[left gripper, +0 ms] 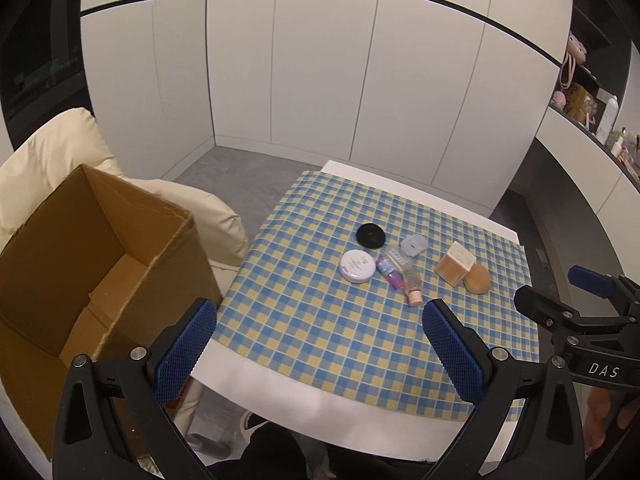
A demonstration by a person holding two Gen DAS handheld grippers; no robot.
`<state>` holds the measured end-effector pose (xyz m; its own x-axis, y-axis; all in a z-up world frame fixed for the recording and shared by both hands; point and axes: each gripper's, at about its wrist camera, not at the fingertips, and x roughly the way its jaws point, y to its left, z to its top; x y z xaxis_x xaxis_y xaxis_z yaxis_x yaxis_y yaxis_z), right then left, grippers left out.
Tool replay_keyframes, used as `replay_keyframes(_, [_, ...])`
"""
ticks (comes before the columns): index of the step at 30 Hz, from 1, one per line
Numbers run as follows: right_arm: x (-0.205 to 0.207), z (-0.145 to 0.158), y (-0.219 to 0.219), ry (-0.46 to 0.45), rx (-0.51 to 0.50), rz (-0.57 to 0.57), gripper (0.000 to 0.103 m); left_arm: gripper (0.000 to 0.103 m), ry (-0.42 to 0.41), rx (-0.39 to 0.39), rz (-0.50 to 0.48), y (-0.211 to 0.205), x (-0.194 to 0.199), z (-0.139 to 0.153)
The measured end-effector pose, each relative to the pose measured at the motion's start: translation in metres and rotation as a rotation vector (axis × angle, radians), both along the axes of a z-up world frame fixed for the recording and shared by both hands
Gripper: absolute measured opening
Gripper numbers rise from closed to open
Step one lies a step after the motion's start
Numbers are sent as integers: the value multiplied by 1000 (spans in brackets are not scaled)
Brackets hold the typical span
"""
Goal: Organize objects
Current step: 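Move both open tools toward the cosmetics on the checkered tablecloth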
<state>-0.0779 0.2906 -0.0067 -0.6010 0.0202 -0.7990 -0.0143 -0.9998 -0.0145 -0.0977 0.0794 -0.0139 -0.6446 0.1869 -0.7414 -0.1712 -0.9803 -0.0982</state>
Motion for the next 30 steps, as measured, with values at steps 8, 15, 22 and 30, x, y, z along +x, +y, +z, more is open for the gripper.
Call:
replay_keyframes(8, [8, 0, 21, -2, 1, -38, 103, 103, -4, 2, -37, 21, 1, 0])
replay_keyframes(15, [14, 1, 44, -6, -6, -83, 103, 103, -8, 1, -73, 42, 2, -1])
replay_keyframes(22, [25, 1, 60, -6, -2, -109, 103, 103, -17, 4, -106, 61, 4, -2])
replay_keyframes(30, [40, 2, 87, -8, 1, -156, 103, 103, -15, 8, -145, 86, 9, -1])
